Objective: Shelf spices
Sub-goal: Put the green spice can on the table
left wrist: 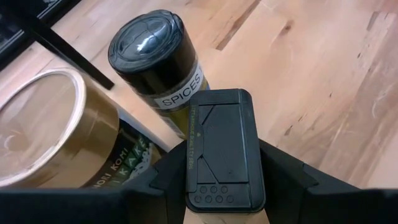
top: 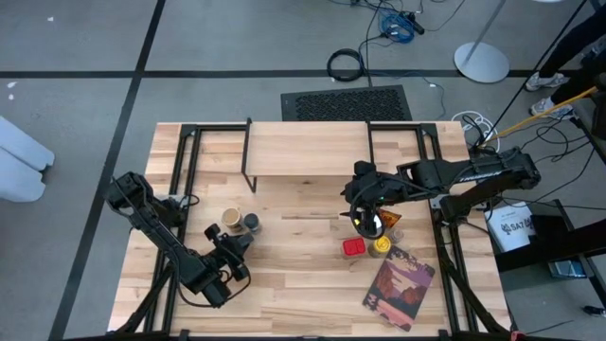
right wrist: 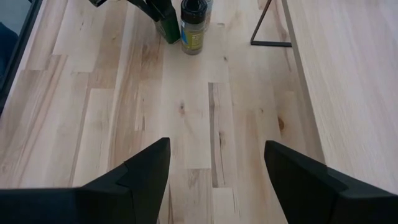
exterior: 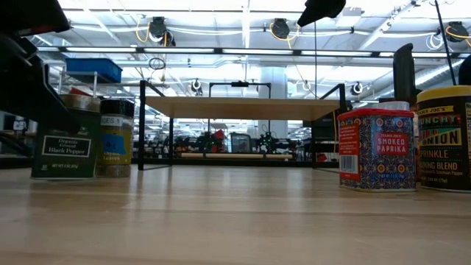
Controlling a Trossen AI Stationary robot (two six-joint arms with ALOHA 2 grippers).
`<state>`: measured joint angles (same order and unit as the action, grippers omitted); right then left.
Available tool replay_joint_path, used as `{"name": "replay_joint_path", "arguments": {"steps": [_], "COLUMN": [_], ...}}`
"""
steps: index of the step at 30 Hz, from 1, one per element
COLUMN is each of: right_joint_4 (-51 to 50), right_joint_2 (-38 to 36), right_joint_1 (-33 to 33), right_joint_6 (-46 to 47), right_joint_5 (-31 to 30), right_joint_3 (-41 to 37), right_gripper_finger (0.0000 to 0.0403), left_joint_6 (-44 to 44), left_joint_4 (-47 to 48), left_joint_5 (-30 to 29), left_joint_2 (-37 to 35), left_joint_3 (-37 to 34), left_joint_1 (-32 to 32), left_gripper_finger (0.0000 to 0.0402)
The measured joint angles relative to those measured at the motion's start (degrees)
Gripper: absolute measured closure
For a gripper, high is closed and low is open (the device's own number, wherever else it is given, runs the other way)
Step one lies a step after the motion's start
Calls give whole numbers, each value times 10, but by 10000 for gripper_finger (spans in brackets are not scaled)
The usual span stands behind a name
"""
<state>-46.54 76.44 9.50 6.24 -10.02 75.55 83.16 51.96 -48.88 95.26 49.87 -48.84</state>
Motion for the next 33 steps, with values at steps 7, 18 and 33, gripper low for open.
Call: {"name": "replay_joint_path", "arguments": {"steps": [7, 18, 33], "right_joint_4": [0, 0, 0], "right_joint_2": [0, 0, 0], "right_joint_1": [0, 0, 0], "right_joint_6": [0, 0, 0], "right_joint_5": [0, 12, 12], "right_joint_3": [0, 0, 0], "right_gripper_finger": [154, 154, 154], "left_joint_6": [6, 3, -57], "left_joint_4": [0, 16, 76], "left_joint_5": [-6, -14, -29], "left_joint_2": [0, 0, -24], "left_joint_3": [0, 3, 70], "left_joint_1": [0, 0, 0], "left_gripper_finger": [211, 161, 159]}}
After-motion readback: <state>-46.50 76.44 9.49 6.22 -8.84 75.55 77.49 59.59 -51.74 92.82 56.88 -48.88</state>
